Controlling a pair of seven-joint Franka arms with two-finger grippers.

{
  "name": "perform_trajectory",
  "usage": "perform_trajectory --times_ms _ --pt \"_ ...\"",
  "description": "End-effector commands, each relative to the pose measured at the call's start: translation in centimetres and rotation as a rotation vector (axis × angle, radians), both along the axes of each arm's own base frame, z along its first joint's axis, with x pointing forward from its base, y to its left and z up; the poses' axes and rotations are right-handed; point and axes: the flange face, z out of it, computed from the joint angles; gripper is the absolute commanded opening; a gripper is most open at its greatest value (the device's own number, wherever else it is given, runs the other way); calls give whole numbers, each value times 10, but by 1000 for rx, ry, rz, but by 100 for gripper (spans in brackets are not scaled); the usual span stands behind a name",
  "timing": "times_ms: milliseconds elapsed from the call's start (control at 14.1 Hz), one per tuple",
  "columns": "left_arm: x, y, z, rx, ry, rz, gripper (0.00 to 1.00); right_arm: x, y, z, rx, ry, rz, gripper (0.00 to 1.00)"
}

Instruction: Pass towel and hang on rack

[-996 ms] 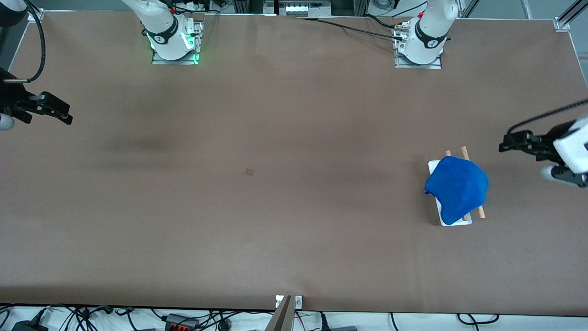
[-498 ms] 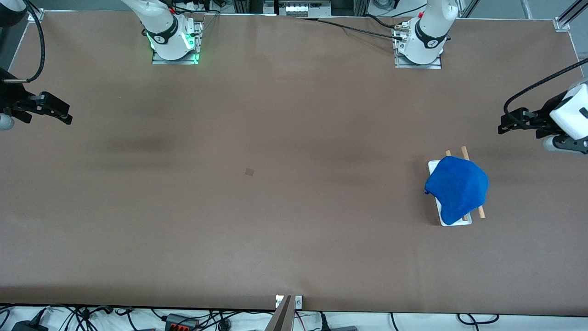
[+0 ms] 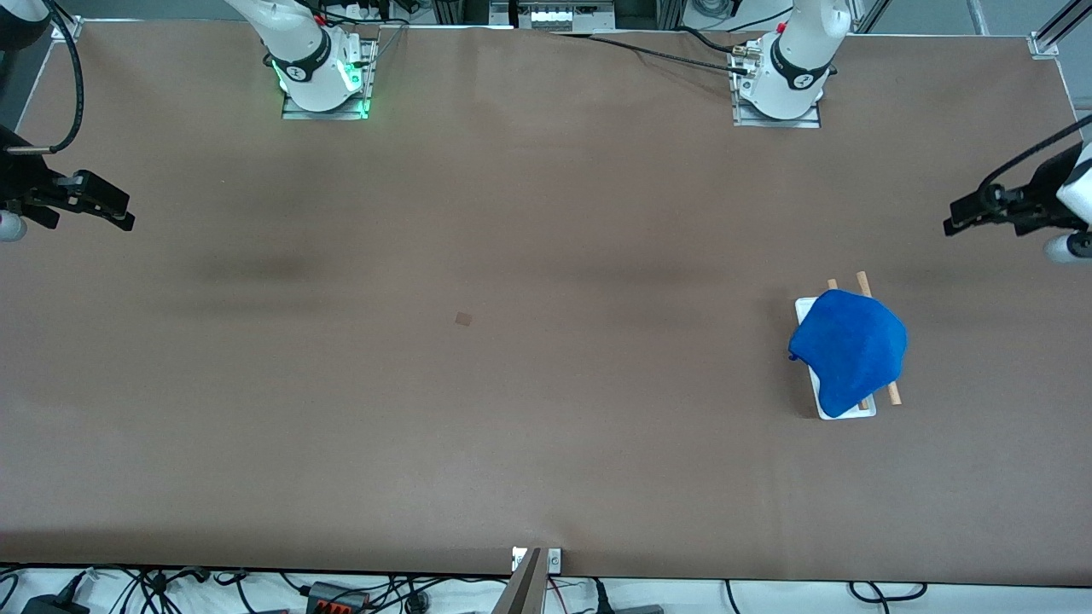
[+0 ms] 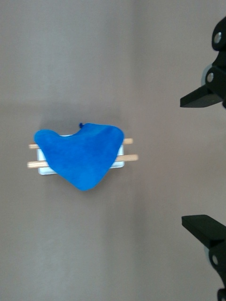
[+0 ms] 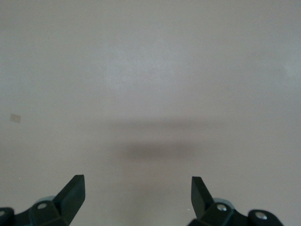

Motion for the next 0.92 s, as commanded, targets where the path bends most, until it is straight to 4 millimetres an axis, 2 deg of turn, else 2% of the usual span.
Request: perform_trajectory --times_ms 0,356,569,854 --pt "-9 -8 3 13 8 9 100 -6 0 3 3 1 -13 100" --pt "-10 -19 3 29 30 277 100 -6 -2 3 3 3 -16 100" --pt "-8 -16 -1 28 34 270 100 -5 -2 2 3 3 -16 100" --pt "-2 -24 -5 26 22 254 100 -5 -2 2 3 0 -16 100"
